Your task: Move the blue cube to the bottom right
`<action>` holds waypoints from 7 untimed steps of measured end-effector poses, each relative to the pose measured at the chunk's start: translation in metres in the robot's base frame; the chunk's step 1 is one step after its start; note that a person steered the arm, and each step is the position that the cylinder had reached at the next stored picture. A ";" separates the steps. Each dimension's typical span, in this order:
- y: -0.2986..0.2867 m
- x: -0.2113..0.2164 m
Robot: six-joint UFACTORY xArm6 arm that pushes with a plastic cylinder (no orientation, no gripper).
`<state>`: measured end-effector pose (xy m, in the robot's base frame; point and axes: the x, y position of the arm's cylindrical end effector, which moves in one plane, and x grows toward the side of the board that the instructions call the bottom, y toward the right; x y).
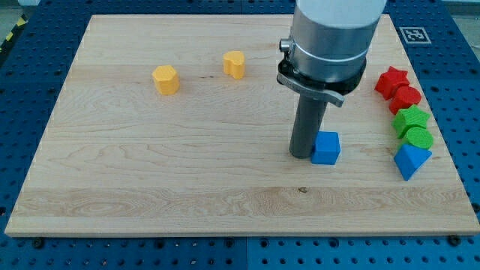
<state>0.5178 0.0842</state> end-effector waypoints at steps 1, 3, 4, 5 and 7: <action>0.023 0.004; 0.009 -0.040; 0.030 -0.033; 0.030 0.003; 0.043 0.007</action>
<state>0.5250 0.1272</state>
